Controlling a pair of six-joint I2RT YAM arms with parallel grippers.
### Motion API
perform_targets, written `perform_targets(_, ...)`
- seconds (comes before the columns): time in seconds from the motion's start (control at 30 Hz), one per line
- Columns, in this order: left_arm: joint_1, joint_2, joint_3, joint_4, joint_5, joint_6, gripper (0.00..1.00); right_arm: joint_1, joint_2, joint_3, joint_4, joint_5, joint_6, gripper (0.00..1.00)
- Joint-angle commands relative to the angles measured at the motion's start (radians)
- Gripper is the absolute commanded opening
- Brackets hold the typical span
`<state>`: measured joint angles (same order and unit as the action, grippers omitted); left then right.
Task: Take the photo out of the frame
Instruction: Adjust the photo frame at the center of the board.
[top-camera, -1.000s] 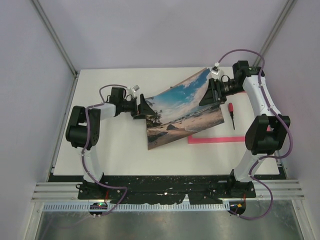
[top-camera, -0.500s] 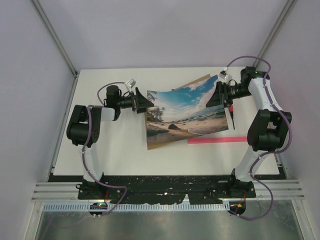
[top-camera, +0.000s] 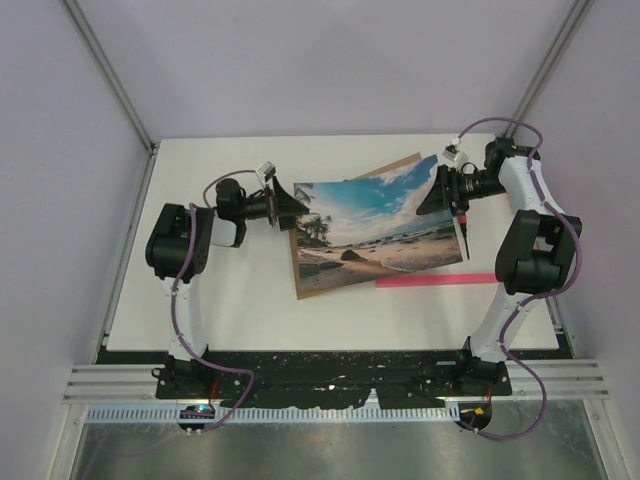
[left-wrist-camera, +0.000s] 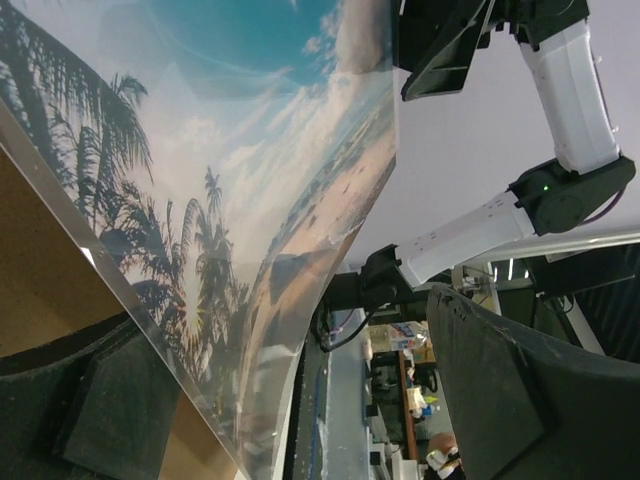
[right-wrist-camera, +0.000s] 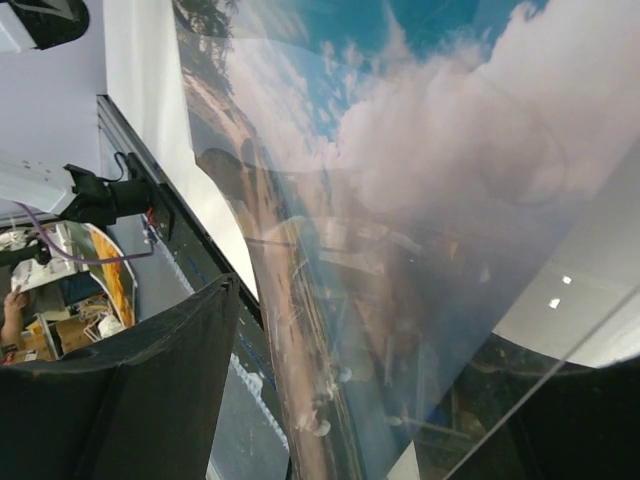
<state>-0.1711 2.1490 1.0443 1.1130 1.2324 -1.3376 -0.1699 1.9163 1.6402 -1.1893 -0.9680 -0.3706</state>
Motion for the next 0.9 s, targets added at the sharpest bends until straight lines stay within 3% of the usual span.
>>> perform_targets(0.0,-0.015,-0.084,0.016,-0.105,0.013,0.148,1.00,-0.002,-0.017,0.013,0.071,0.055,0.015,0.68)
perform_targets(0.3,-0.028,-0.195,0.051,-0.695,-0.106,0.561,1.00,-0.043,0.001,0.012,0.122,0.112,0.044,0.68)
perform_targets(0.53,-0.038,-0.193,0.062,-0.729,-0.114,0.589,1.00,-0.077,0.018,-0.005,0.140,0.092,0.044,0.62)
perform_targets(0.6,-0.038,-0.192,0.062,-0.728,-0.113,0.588,1.00,-0.080,0.023,-0.005,0.142,0.083,0.044,0.52)
perform_targets(0.77,-0.041,-0.193,0.062,-0.729,-0.113,0.589,1.00,-0.083,0.041,-0.010,0.166,0.094,0.055,0.40)
perform_targets(0.87,-0.039,-0.193,0.063,-0.729,-0.113,0.591,1.00,-0.086,0.047,-0.023,0.186,0.103,0.064,0.26)
